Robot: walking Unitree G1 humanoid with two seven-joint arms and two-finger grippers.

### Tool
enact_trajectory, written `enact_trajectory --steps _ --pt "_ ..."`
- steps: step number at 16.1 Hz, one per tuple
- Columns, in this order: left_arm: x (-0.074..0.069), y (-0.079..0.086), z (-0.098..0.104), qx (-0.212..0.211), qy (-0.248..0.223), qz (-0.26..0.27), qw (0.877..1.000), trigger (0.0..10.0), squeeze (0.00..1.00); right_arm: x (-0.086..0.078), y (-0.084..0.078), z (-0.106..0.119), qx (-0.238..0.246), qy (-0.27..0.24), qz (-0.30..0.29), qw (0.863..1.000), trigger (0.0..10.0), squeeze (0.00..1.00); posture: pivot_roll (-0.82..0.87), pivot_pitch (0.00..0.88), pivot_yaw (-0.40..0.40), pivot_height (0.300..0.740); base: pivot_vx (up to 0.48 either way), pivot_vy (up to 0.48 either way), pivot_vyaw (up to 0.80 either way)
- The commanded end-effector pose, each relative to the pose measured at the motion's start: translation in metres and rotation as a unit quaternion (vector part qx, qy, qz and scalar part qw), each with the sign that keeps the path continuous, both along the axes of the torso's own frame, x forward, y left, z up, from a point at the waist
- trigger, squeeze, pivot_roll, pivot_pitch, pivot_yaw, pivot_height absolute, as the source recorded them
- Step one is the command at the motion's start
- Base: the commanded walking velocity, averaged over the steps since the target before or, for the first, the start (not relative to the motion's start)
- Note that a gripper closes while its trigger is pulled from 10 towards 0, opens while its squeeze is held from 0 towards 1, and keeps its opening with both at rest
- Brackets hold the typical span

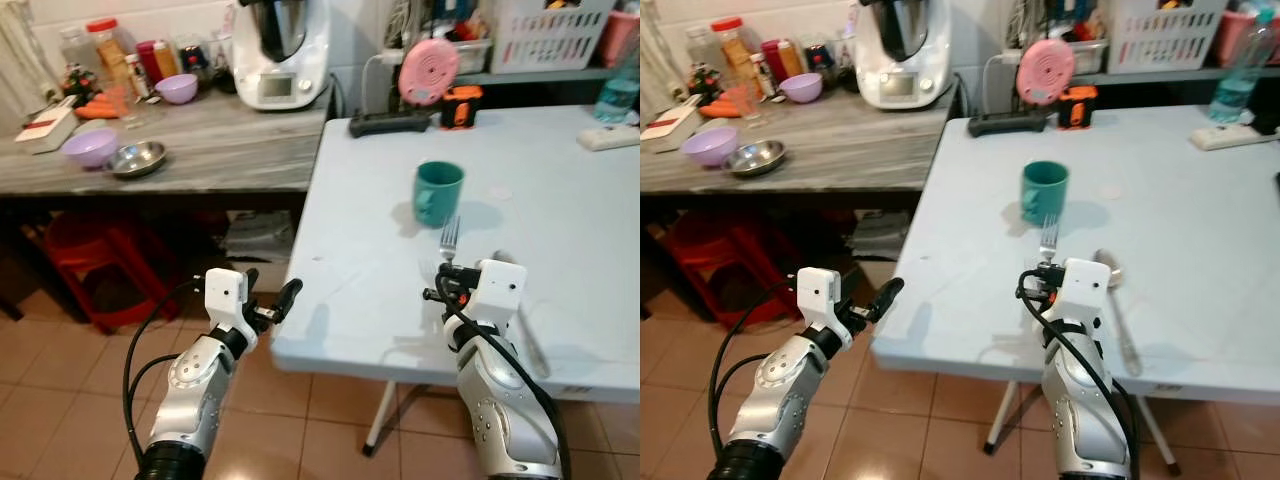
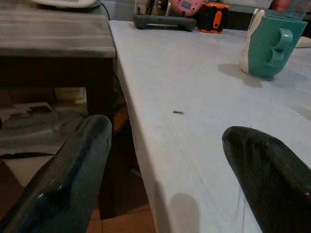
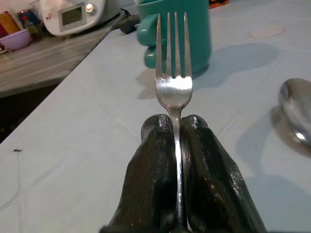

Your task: Setting the table

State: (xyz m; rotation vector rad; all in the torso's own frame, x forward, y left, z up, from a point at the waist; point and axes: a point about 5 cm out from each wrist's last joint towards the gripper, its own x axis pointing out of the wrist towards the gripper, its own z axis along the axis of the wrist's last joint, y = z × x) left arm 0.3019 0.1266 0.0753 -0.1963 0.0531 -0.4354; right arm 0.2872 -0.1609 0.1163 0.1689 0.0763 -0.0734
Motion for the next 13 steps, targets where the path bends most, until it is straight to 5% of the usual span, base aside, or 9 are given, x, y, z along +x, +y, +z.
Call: enact_trajectory --steps 1,13 --pt "0.0018 0.0000 0.0016 0.002 -0.004 0.004 1.000 10.0 0.00 -0.0008 -0.0015 0.0045 -0.002 -0.015 -0.002 1.000 10.0 0.00 -0.18 0.000 0.125 0.740 0.000 0.364 0.00" --pt "0.0099 0.0067 0.0068 -0.001 -0.012 0.038 0.999 10.0 0.00 -0.0016 -0.0082 0.0076 -0.066 -0.045 -0.007 0.997 10.0 0.00 -0.17 0.000 0.138 0.740 0.000 0.389 0.00"
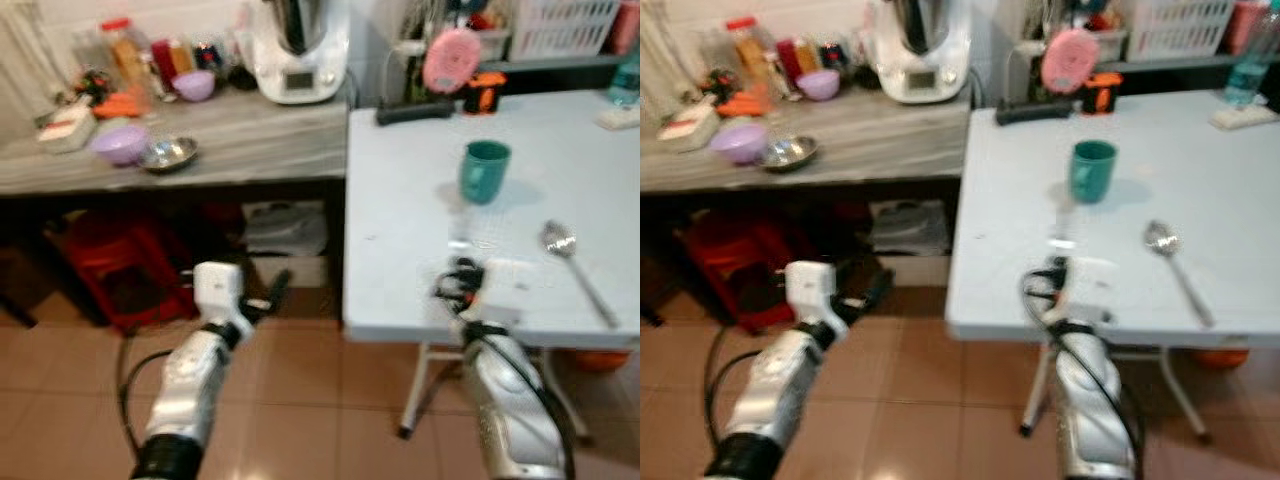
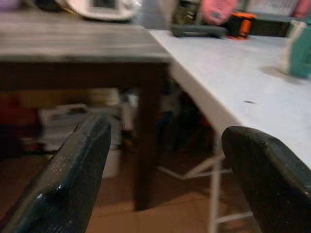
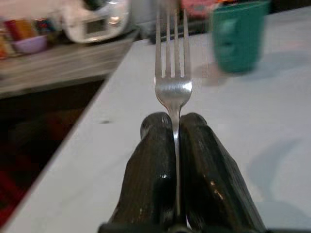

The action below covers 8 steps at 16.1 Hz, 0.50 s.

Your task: Setting the table

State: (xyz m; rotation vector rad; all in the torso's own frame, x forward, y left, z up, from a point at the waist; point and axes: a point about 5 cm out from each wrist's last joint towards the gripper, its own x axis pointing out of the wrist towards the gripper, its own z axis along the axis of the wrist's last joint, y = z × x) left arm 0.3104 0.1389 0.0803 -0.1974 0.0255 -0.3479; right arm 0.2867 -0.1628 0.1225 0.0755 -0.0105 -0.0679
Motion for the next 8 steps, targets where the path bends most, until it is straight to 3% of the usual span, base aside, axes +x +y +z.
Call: enact_trajectory --steps 1,3,6,7,8 --pt "0.0021 -0.0059 0.0023 0.000 -0.004 -0.004 1.000 10.0 0.00 -0.0022 -0.0028 -0.0004 0.031 0.000 0.003 1.000 10.0 0.00 -0.17 0.000 0.138 0.740 0.000 0.398 0.00" --pt "0.0034 -0.0060 0.0032 0.001 -0.005 0.000 1.000 10.0 0.00 -0.0032 -0.0020 0.0028 0.034 -0.014 0.007 0.999 10.0 0.00 -0.17 0.000 0.134 0.740 0.000 0.398 0.00" --pt "0.0052 -0.0037 0.0048 0.006 -0.011 0.021 1.000 10.0 0.00 -0.0012 -0.0087 0.0010 -0.034 -0.012 -0.023 0.999 10.0 0.00 -0.17 0.000 0.132 0.740 0.000 0.400 0.00" --pt "0.0059 -0.0018 0.0053 0.006 -0.012 0.029 0.999 10.0 0.00 -0.0017 -0.0071 -0.0006 -0.012 -0.017 -0.002 1.000 10.0 0.00 -0.17 0.000 0.131 0.740 0.000 0.401 0.00" --pt "0.0065 0.0004 0.0061 0.008 -0.015 0.037 0.999 10.0 0.00 -0.0028 -0.0105 -0.0005 -0.019 -0.018 -0.018 1.000 10.0 0.00 -0.17 0.000 0.131 0.740 0.000 0.398 0.00"
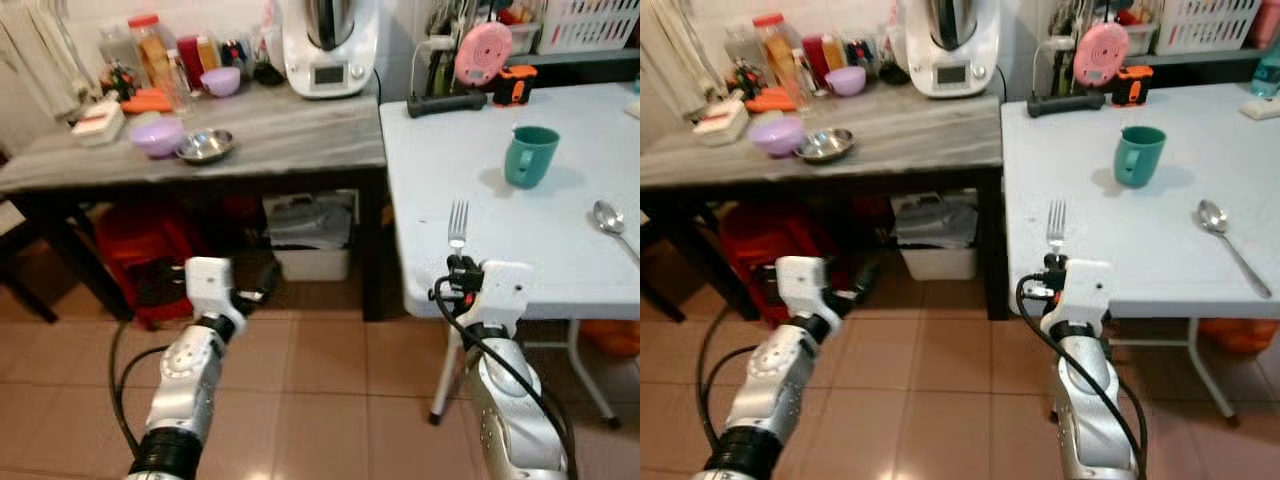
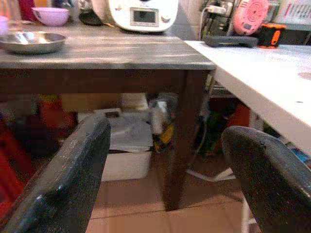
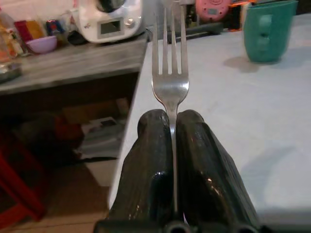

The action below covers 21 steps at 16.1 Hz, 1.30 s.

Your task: Setting the table

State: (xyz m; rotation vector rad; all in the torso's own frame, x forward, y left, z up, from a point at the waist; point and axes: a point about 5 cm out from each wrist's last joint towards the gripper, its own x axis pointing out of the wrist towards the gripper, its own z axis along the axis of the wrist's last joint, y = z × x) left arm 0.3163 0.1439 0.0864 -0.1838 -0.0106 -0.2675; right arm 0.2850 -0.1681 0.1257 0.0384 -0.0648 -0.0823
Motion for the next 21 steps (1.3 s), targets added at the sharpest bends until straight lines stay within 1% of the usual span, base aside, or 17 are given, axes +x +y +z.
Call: enact_trajectory --steps 1,2,3,4,5,12,21 --pt "0.001 -0.001 0.001 0.008 -0.001 0.006 1.000 10.0 0.00 -0.003 -0.009 -0.003 -0.030 -0.006 -0.022 0.999 10.0 0.00 -0.17 0.000 0.130 0.740 0.000 0.398 0.00" --pt "0.001 0.006 0.001 0.013 -0.002 0.022 1.000 10.0 0.00 -0.007 -0.010 -0.004 -0.013 0.000 -0.008 1.000 10.0 0.00 -0.17 0.000 0.130 0.740 0.000 0.401 0.00" --pt "0.000 0.008 0.000 0.013 -0.001 0.026 1.000 10.0 0.00 -0.009 -0.010 -0.004 -0.004 0.003 -0.004 1.000 10.0 0.00 -0.17 0.000 0.130 0.740 0.000 0.398 0.00" --pt "0.000 0.011 -0.001 0.017 -0.001 0.032 0.999 10.0 0.00 -0.011 -0.012 -0.006 -0.015 0.002 -0.010 1.000 10.0 0.00 -0.17 0.000 0.129 0.740 0.000 0.398 0.00" --pt "-0.001 0.014 -0.001 0.020 -0.001 0.040 0.999 10.0 0.00 -0.014 -0.013 -0.008 -0.012 0.005 -0.009 1.000 10.0 0.00 -0.17 0.000 0.129 0.740 0.000 0.398 0.00" --pt "-0.002 0.013 -0.004 0.020 0.004 0.047 0.999 10.0 0.00 -0.018 -0.014 -0.009 -0.011 0.001 -0.004 1.000 10.0 0.00 -0.16 0.000 0.132 0.740 0.000 0.390 0.00" --pt "0.000 0.009 -0.004 0.018 0.003 0.045 0.999 10.0 0.00 -0.016 -0.013 -0.003 -0.010 -0.012 0.005 1.000 10.0 0.00 -0.17 0.000 0.130 0.740 0.000 0.448 0.00"
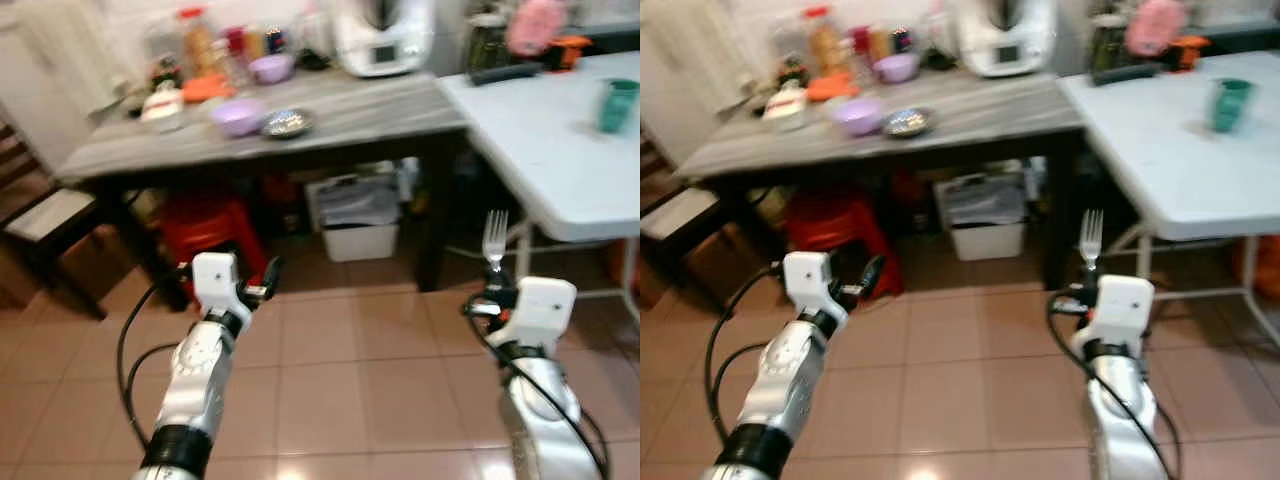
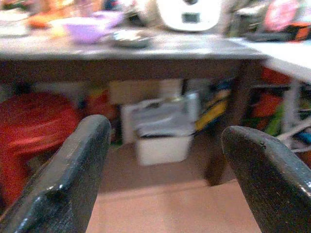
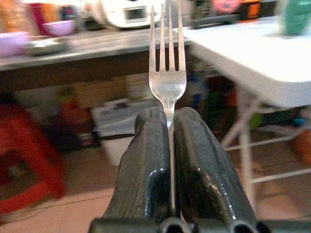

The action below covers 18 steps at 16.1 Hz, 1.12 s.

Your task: Setting the table

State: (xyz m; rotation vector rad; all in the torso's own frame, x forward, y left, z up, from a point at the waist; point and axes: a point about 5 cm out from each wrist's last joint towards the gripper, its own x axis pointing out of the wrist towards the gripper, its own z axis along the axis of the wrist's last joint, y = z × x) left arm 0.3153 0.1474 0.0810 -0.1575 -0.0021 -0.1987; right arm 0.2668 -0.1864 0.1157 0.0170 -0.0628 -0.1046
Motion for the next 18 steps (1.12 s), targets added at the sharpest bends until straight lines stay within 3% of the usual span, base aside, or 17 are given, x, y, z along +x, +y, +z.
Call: enact_trajectory --steps 1,4,8,13,18 --pt "0.0012 0.0047 0.0005 -0.001 0.002 0.013 1.000 10.0 0.00 0.0016 0.0067 0.0070 0.001 -0.014 0.020 1.000 10.0 0.00 -0.17 0.000 0.130 0.740 0.000 0.386 0.00" --pt "-0.0014 0.0021 -0.0014 0.005 0.000 -0.002 1.000 10.0 0.00 0.0017 0.0074 0.0076 -0.003 -0.016 0.024 1.000 10.0 0.00 -0.17 0.000 0.129 0.740 0.000 0.000 0.00" --pt "-0.0036 0.0016 -0.0019 0.003 -0.005 -0.015 1.000 10.0 0.00 0.0023 0.0092 0.0079 -0.002 -0.017 0.029 0.999 10.0 0.00 -0.17 0.000 0.126 0.740 0.000 0.000 0.76" --pt "-0.0046 -0.0014 -0.0022 -0.001 -0.007 -0.023 1.000 10.0 0.00 0.0021 0.0107 0.0077 0.000 -0.015 0.033 0.999 10.0 0.00 -0.18 0.000 0.123 0.740 0.289 0.000 0.68" --pt "-0.0059 -0.0032 -0.0031 -0.001 -0.005 -0.029 1.000 10.0 0.00 0.0000 0.0101 0.0053 0.002 -0.008 0.034 0.999 10.0 0.00 -0.17 0.000 0.111 0.740 0.331 0.000 0.00"
